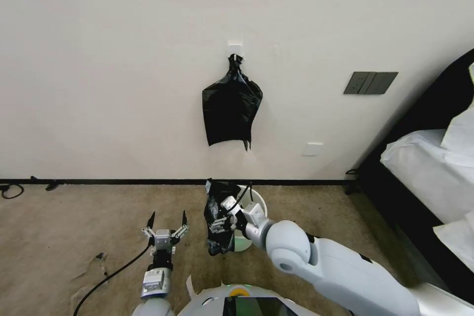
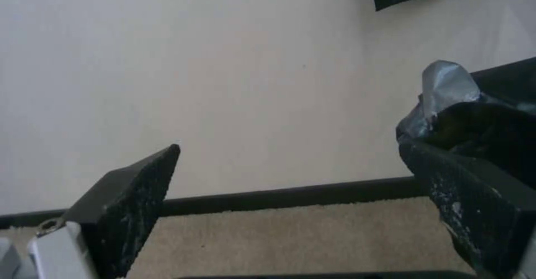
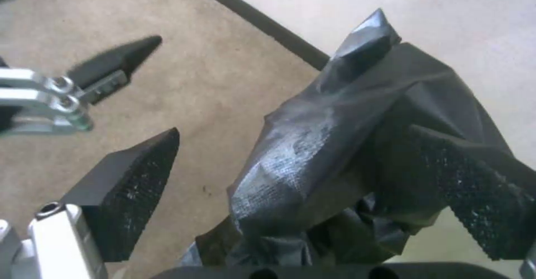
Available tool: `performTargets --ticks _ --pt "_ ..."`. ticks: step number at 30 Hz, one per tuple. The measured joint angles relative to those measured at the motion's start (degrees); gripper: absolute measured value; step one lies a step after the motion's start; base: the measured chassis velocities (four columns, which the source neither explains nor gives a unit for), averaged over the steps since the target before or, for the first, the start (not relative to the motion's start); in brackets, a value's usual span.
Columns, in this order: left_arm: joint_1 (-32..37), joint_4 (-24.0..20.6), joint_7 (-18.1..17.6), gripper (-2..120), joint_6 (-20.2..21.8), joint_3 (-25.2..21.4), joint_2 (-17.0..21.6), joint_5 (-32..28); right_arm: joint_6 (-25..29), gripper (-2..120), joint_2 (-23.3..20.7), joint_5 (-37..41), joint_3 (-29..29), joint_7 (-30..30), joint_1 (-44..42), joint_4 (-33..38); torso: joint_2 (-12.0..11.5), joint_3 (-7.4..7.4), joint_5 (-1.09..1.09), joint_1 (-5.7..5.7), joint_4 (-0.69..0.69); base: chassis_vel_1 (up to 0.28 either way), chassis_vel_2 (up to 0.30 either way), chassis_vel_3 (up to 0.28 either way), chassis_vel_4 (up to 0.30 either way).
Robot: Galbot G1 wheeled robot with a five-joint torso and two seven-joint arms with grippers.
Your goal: Place a trash bag onto the trash bin.
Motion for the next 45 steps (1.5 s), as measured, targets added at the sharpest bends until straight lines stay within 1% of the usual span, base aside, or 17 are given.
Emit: performTargets --ticks 3,7,10,12,14,15,19,21,24,26,28,29,32,37,41,43,45 --pt "0.4 -0.3 -0.1 100 0.0 -0.7 0.0 0.5 0.0 100 0.9 -2.3 -1.0 0.3 0.0 -1.2 0.0 0.0 0.01 0.0 0.0 0.0 0.0 0.0 0.0" --pt "0.9 -0.7 -0.2 100 0.0 -1.4 0.0 0.5 0.0 92 1.2 -3.7 -1.6 0.7 -0.1 -2.1 0.0 0.0 0.01 0.0 0.0 0.0 0.0 0.0 0.0" --pt "1.1 -1.2 -0.2 100 -0.1 -1.5 0.0 0.4 0.1 76 1.2 -4.4 -2.2 0.9 -0.3 -2.5 0.0 0.0 0.01 0.0 0.0 0.0 0.0 0.0 0.0" --pt "1.1 -1.2 -0.2 100 -0.1 -1.5 0.1 0.3 0.1 73 1.2 -4.6 -2.2 1.0 -0.4 -2.5 0.0 0.0 0.0 0.0 0.0 0.0 0.0 0.0 0.0" --pt "1.0 -1.2 -0.2 100 -0.2 -1.5 0.2 0.2 0.3 63 1.2 -5.4 -1.7 1.1 -0.7 -3.0 0.0 0.0 0.0 0.0 0.0 0.0 0.0 0.0 0.0" --pt "1.0 -1.2 -0.2 100 -0.2 -1.5 0.2 0.2 0.3 63 1.2 -5.4 -1.7 1.1 -0.7 -3.0 0.0 0.0 0.0 0.0 0.0 0.0 0.0 0.0 0.0" --pt "1.0 -1.1 -0.3 100 -0.3 -1.5 0.4 -0.2 1.2 43 0.7 -6.1 -0.5 1.1 -1.4 -3.5 0.0 0.0 0.0 0.0 0.0 0.0 0.0 0.0 0.0" --pt "1.1 -1.1 -0.3 100 -0.3 -1.5 0.5 -0.3 1.4 41 0.4 -6.2 -0.3 1.1 -1.5 -3.5 0.0 0.0 0.01 0.0 0.0 0.0 0.0 0.0 0.0" --pt "1.2 -1.1 -0.3 100 -0.3 -1.3 0.8 -0.5 1.8 25 -0.2 -6.1 0.9 1.1 -1.8 -3.2 0.0 0.0 0.01 0.0 0.0 0.0 0.0 0.0 0.0" --pt "1.2 -1.1 -0.3 100 -0.2 -1.1 0.9 -0.5 1.8 22 -0.3 -6.1 1.3 1.1 -1.9 -3.1 0.0 0.0 0.0 0.0 0.0 0.0 0.0 0.0 0.0" --pt "1.1 -1.1 -0.3 100 0.0 -0.5 1.2 -0.5 1.8 11 -0.7 -5.9 2.1 1.0 -2.5 -2.8 0.0 -0.01 0.0 0.0 0.0 0.0 0.0 0.0 0.0" --pt "1.1 -1.1 -0.3 100 0.0 -0.5 1.2 -0.5 1.8 11 -0.7 -5.9 2.1 1.0 -2.5 -2.8 0.0 -0.01 0.0 0.0 0.0 0.0 0.0 0.0 0.0" --pt "0.9 -1.2 -0.2 100 0.8 0.8 1.7 -0.5 1.8 0 -1.0 -5.8 3.0 1.0 -3.8 -2.3 0.0 -0.01 0.0 0.0 0.0 0.0 0.0 0.0 0.0" --pt "0.7 -1.8 -0.2 100 2.3 2.8 2.7 -1.2 1.9 0 -1.1 -5.7 4.1 1.2 -5.3 -1.9 0.0 -0.01 0.01 0.0 0.0 0.0 0.0 0.0 0.0" --pt "-0.8 -3.1 -0.2 100 7.1 7.3 4.2 -4.5 2.4 0 -0.7 -5.6 5.5 1.4 -6.5 -1.8 0.0 0.0 0.01 0.0 0.0 0.0 0.0 0.0 0.0" --pt "-1.4 -3.4 -0.3 100 8.2 8.1 4.4 -5.4 2.4 0 -0.6 -5.6 5.7 1.5 -6.6 -1.8 0.0 -0.01 0.01 0.0 0.0 0.0 0.0 0.0 0.0" --pt "-3.9 -3.9 -0.9 100 11.9 9.9 5.0 -8.4 2.5 0 -0.5 -5.6 6.0 1.6 -6.7 -1.8 0.0 -0.01 0.0 0.0 0.0 0.0 0.0 0.0 0.0"
